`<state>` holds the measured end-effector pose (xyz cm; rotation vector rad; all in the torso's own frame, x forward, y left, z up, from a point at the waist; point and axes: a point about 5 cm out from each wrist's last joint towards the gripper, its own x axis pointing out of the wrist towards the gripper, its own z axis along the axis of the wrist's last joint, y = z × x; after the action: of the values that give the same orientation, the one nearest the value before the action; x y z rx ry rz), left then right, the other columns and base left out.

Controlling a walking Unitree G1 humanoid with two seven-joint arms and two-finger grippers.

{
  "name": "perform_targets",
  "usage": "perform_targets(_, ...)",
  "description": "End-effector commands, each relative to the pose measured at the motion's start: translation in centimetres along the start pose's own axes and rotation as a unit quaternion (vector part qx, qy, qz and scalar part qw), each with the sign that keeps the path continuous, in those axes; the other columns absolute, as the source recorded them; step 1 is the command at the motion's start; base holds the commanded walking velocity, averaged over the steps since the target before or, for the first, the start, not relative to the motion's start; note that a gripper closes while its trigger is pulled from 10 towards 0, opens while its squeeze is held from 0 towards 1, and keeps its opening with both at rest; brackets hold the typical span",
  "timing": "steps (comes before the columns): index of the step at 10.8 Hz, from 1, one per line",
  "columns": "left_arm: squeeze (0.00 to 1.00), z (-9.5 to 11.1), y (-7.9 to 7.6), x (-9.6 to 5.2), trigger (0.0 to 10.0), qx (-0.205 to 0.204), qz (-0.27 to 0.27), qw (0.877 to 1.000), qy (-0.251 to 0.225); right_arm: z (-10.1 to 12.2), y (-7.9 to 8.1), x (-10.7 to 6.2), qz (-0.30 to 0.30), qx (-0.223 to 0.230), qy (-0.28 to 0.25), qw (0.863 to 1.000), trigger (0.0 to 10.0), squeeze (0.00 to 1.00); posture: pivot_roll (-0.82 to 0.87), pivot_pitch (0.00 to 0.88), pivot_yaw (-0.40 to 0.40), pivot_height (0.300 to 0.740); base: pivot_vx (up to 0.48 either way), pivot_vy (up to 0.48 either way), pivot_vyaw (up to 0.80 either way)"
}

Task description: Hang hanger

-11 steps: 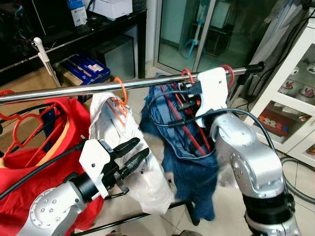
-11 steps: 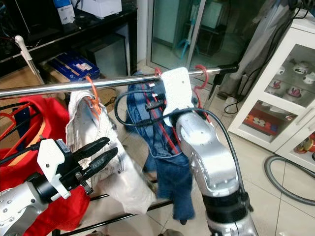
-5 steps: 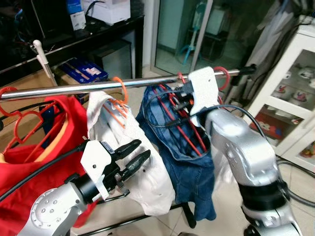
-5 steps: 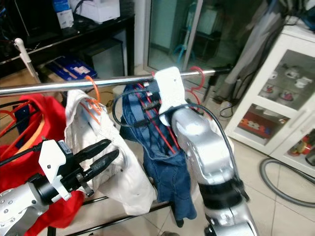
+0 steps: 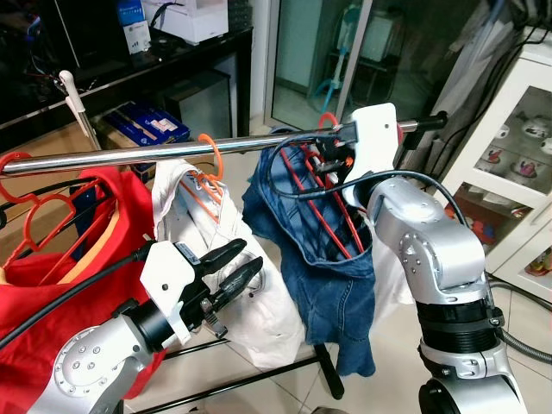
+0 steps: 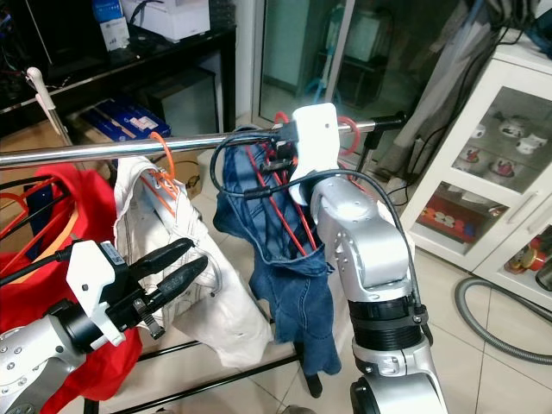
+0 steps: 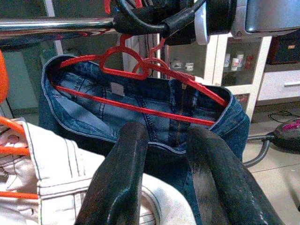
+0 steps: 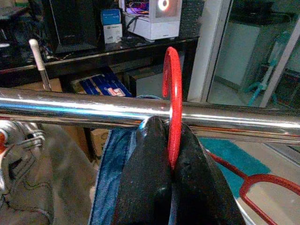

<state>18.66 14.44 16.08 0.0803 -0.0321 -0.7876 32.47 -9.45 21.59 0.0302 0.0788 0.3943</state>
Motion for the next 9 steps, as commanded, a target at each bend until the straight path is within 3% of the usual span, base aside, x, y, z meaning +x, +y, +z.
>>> perform_targets(1,0.0,0.2,0.0,0.1,10.0,0.005,0.0,1.0,-0.004,1.3,-0.3,0.2,-0.001,0.002,-0.029,1.0,10.0,0.0,-0.04,0.012,-0.041,0.74,0.0,0.0,0.0)
perform_targets(9,0.0,0.0,-0.7,-0.2,10.0,-0.006,-0.013,1.0,0.003,0.4,-1.7,2.1,0.031,-0.014,0.049,0.998,10.0,0.0,-0.04,0.011,-0.056,0.74,0.0,0.0,0.0)
